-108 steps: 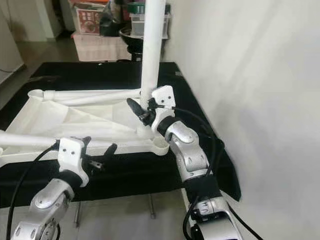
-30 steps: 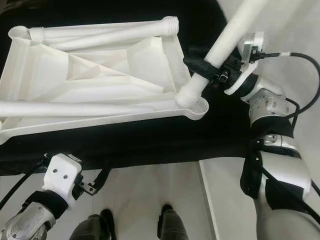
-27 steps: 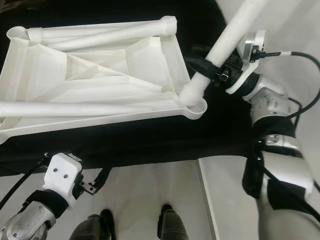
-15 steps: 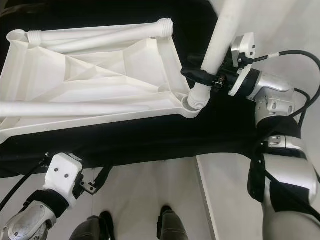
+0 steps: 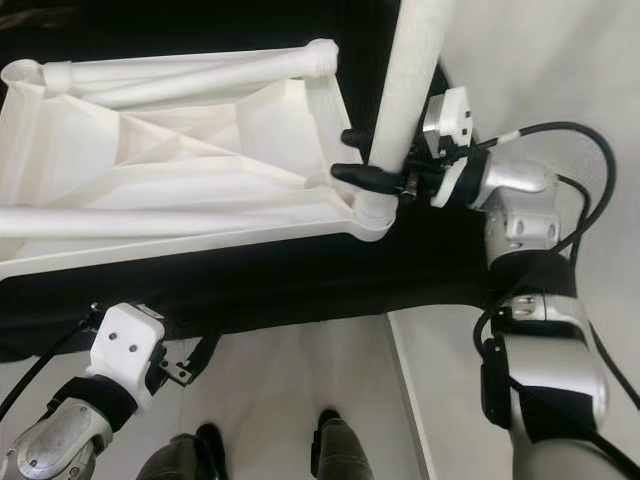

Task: Building children table

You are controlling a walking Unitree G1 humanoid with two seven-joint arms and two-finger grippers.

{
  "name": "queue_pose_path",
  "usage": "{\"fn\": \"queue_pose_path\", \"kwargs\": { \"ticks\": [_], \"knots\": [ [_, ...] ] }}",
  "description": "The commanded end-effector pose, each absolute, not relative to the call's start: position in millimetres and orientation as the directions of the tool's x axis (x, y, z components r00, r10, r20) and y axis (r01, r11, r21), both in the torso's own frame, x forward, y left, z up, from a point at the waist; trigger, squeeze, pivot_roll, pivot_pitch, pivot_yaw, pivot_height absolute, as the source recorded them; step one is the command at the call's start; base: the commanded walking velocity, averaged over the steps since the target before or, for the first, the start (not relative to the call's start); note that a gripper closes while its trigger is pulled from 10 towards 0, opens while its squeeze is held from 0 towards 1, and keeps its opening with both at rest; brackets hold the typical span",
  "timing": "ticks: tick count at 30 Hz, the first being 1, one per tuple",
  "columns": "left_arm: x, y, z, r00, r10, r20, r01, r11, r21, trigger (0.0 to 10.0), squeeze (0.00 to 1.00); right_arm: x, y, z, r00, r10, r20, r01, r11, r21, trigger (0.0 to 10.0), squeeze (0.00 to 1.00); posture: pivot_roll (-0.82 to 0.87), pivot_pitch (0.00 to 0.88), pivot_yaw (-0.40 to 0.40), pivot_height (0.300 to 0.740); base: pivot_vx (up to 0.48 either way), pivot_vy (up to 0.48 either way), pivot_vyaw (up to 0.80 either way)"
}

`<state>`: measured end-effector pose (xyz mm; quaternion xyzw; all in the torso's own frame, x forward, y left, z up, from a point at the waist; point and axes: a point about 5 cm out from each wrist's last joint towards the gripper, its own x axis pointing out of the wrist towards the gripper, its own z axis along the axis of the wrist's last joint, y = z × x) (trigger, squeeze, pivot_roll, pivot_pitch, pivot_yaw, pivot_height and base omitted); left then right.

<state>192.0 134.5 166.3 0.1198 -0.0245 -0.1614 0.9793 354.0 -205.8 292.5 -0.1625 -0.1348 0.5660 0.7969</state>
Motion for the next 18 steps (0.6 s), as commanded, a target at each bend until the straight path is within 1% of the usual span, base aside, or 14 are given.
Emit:
{"fn": "queue_pose_path", "kwargs": {
  "ticks": [1,2,3,5,6,8,10,11,13,14,17,18],
  "knots": [
    [189.5,135.1,160.4,0.947,-0.320,-0.019,0.315,0.917,0.244,10.0,0.00,353.7,-192.7,269.9,0.265,0.964,0.004,-0.914,0.252,-0.318,10.0,0.00,-0.18,0.324,-0.049,0.740,0.000,0.000,0.00],
    [189.6,135.1,160.5,0.947,-0.319,-0.018,0.314,0.918,0.243,10.0,0.00,352.8,-185.9,269.2,0.248,0.968,0.022,-0.918,0.243,-0.313,10.0,0.00,-0.18,0.324,-0.049,0.740,0.000,0.000,0.00],
    [189.6,135.1,160.5,0.947,-0.319,-0.018,0.314,0.918,0.243,10.0,0.00,352.8,-185.9,269.2,0.248,0.968,0.022,-0.918,0.243,-0.313,10.0,0.00,-0.18,0.324,-0.049,0.740,0.000,0.000,0.00],
    [189.8,134.7,160.4,0.948,-0.319,-0.017,0.313,0.919,0.241,10.0,0.00,352.0,-171.8,272.2,0.230,0.968,0.104,-0.927,0.250,-0.281,10.0,0.00,-0.19,0.324,-0.054,0.740,0.000,0.000,0.00],
    [189.8,134.7,160.4,0.948,-0.319,-0.017,0.313,0.919,0.241,10.0,0.00,352.0,-171.8,272.2,0.230,0.968,0.104,-0.927,0.250,-0.281,10.0,0.00,-0.19,0.324,-0.054,0.740,0.000,0.000,0.00],
    [190.2,134.2,160.3,0.948,-0.316,-0.015,0.311,0.920,0.237,10.0,0.00,349.9,-153.5,279.3,0.215,0.949,0.229,-0.939,0.265,-0.221,10.0,0.00,-0.20,0.323,-0.059,0.740,0.000,0.000,0.00],
    [190.2,134.2,160.3,0.948,-0.316,-0.015,0.311,0.920,0.237,10.0,0.00,349.9,-153.5,279.3,0.215,0.949,0.229,-0.939,0.265,-0.221,10.0,0.00,-0.20,0.323,-0.059,0.740,0.000,0.000,0.00],
    [190.3,134.0,160.1,0.949,-0.315,-0.014,0.310,0.921,0.236,10.0,0.00,347.8,-143.0,280.0,0.206,0.940,0.271,-0.946,0.263,-0.190,10.0,0.00,-0.20,0.322,-0.062,0.740,0.000,0.000,0.00],
    [190.3,134.0,160.1,0.949,-0.315,-0.014,0.310,0.921,0.236,10.0,0.00,347.8,-143.0,280.0,0.206,0.940,0.271,-0.946,0.263,-0.190,10.0,0.00,-0.20,0.322,-0.062,0.740,0.000,0.000,0.00],
    [190.3,133.8,159.9,0.949,-0.315,-0.014,0.309,0.922,0.235,10.0,0.00,345.8,-131.6,278.8,0.205,0.933,0.297,-0.951,0.261,-0.165,10.0,0.00,-0.20,0.319,-0.064,0.740,0.000,0.000,0.00],
    [190.3,133.8,159.9,0.949,-0.315,-0.014,0.309,0.922,0.235,10.0,0.00,345.8,-131.6,278.8,0.205,0.933,0.297,-0.951,0.261,-0.165,10.0,0.00,-0.20,0.319,-0.064,0.740,0.000,0.000,0.00],
    [190.5,133.6,159.6,0.949,-0.314,-0.014,0.309,0.922,0.233,10.0,0.00,345.7,-116.5,273.7,0.225,0.928,0.297,-0.948,0.279,-0.153,10.0,0.00,-0.20,0.313,-0.066,0.740,0.000,0.000,0.00]
  ]
}}
